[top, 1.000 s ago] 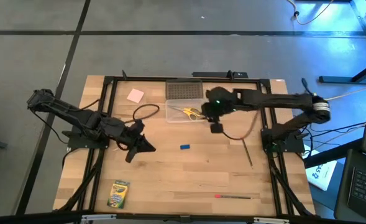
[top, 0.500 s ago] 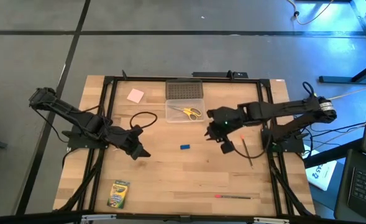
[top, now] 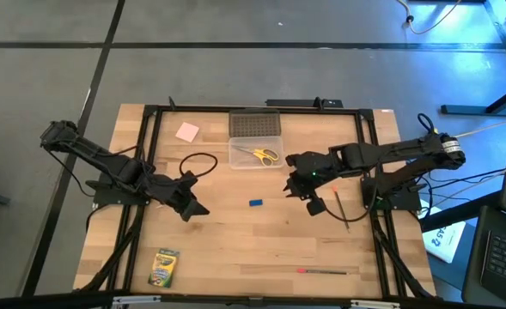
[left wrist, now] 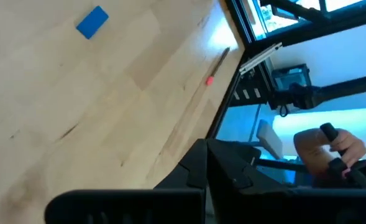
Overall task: Pack school essentials
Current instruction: Put the crayon box into the black supply box
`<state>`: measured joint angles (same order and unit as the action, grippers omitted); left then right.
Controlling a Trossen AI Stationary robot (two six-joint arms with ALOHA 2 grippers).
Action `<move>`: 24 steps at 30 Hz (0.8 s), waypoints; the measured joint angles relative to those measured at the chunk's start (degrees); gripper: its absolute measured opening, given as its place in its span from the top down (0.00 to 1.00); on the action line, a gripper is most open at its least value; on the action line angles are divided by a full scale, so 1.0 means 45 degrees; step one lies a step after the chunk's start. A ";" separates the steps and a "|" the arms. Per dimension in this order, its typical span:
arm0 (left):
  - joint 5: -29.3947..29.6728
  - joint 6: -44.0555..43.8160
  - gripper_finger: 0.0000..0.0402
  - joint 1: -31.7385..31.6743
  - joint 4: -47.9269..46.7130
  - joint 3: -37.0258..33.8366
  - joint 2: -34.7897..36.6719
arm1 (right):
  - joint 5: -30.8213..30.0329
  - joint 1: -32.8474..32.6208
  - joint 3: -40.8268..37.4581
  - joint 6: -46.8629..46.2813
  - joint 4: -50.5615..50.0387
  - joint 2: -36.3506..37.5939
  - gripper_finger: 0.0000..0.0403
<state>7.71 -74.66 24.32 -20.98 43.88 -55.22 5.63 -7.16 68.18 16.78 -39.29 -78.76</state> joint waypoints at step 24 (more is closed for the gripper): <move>0.2676 0.3020 1.00 0.1819 -0.7713 0.4568 -0.1604 | -0.0024 0.0018 -0.0015 -0.0336 0.0039 0.0000 0.77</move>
<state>19.75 -61.07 32.51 -55.68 64.44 -62.44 5.52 -7.08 68.12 15.27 -39.11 -78.76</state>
